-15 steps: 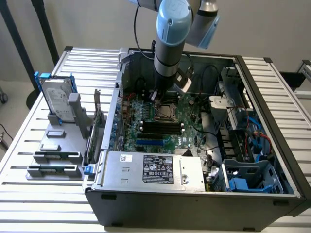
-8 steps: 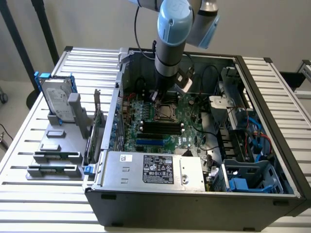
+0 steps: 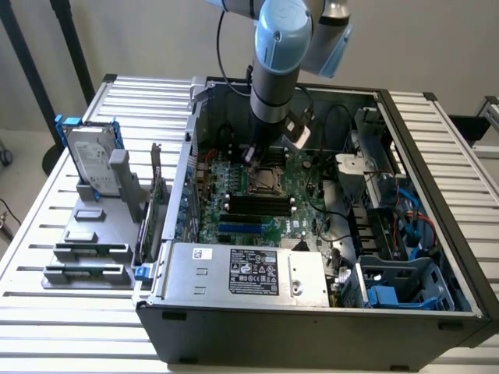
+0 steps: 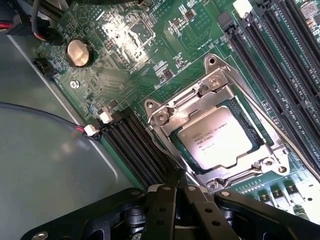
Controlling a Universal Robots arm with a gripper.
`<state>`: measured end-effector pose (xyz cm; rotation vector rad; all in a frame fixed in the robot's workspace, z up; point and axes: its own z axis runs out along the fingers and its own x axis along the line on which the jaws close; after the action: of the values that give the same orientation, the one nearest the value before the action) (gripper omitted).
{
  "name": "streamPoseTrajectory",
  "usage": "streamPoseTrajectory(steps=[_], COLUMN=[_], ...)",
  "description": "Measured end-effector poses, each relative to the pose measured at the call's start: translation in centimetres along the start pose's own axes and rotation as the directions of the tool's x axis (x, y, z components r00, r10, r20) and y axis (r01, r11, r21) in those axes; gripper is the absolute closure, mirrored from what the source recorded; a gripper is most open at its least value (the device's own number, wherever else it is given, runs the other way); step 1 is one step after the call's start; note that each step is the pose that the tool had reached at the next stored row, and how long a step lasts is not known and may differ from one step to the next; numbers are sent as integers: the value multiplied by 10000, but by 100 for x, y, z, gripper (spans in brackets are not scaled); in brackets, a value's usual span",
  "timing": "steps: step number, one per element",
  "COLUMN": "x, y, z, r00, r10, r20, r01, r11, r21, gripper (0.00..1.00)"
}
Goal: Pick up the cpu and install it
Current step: 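Install the first cpu locking lever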
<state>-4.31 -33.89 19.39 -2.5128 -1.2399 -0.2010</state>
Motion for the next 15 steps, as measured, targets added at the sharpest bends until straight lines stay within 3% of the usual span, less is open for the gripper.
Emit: streamPoseTrajectory(steps=[15], x=[58], y=[82], z=[10], r00=[10000], r10=[-5], r20=[21], r01=[5], r11=[10000], r21=[-8], gripper=[89])
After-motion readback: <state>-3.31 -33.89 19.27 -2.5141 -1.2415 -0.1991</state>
